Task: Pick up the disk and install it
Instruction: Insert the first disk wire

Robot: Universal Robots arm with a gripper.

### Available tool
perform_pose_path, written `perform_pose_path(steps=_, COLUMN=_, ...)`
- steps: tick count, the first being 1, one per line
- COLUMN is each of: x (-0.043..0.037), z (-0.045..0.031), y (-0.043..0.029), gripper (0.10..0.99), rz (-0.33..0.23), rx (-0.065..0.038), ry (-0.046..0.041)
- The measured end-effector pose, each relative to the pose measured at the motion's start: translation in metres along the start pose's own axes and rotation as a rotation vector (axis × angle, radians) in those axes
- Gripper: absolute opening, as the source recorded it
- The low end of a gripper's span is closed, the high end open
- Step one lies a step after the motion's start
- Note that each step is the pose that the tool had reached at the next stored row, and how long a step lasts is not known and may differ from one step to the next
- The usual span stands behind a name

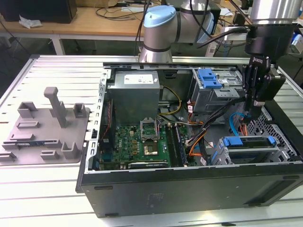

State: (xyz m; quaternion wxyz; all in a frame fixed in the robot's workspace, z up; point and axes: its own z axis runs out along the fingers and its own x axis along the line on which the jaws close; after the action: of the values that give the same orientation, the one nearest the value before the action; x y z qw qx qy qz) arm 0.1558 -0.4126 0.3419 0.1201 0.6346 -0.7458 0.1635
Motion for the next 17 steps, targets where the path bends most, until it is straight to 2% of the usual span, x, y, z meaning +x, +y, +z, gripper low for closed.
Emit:
perform_pose_path(steps=2, x=-0.0004, z=0.0, y=-0.002, gripper=0.353, rz=-0.005, rx=-0.008, ry=0.0096)
perform_pose_path(steps=4, x=-0.0019, z=0.0006, y=-0.0077, gripper=0.353, rz=-0.019, rx=-0.037, ry=0.0266)
perform_pose_path(steps=6, x=-0.0033, z=0.0017, y=-0.0076, gripper=0.353, rz=-0.021, rx=-0.042, ry=0.0327)
perform_pose_path(steps=12, x=-0.0065, z=0.0013, y=-0.0071, gripper=0.353, rz=-0.023, rx=-0.042, ry=0.0336)
perform_pose_path(steps=17, x=-0.0079, z=0.0032, y=-0.0084, gripper=0.353, rz=-0.036, rx=-0.035, ry=0.0328)
